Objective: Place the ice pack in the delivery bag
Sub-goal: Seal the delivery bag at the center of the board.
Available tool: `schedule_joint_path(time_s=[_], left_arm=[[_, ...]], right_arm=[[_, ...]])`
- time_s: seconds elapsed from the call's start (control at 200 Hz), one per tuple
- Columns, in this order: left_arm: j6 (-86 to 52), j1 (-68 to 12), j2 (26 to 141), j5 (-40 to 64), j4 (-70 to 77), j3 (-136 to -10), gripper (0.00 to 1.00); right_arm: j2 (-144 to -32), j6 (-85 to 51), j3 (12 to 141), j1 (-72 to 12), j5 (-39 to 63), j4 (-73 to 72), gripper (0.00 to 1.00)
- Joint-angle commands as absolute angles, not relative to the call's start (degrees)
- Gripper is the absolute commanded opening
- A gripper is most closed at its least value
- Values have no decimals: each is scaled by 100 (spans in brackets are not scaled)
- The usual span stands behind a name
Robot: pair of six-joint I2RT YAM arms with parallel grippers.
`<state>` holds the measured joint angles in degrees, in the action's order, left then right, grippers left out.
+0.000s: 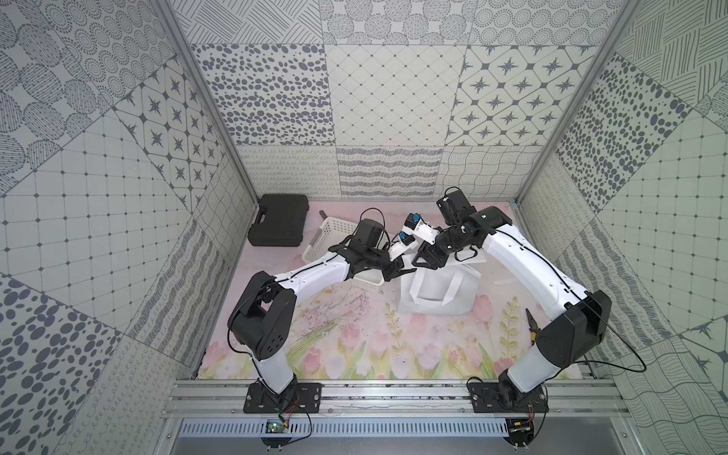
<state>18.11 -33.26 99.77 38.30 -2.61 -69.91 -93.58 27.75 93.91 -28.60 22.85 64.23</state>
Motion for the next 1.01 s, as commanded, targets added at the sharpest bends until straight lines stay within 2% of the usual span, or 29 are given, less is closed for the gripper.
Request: schedule_joint_path(time_s=[0.0,0.23,0.525,0.745,1.0], left_arm=[[1669,-3348,9801,3614,139,-6802,28],[1449,-3227,9556,3569,70,-6573,34],[907,-2983,8765,3775,-437,-6093,42],[680,-2862,8458,4180,-897,-6100,43],[89,-2752,8659,4434,-362,-6211,45]], right_arm=[[-9444,2820,9240,-2907,2167,6568,51],[-9525,2698,9211,-2960,2123,6445,45],[-9646,2500,9176,-3058,2005,6263,33],[-9642,2406,9057,-3137,1934,6092,26],[-9484,2436,8862,-3164,1965,6021,28]])
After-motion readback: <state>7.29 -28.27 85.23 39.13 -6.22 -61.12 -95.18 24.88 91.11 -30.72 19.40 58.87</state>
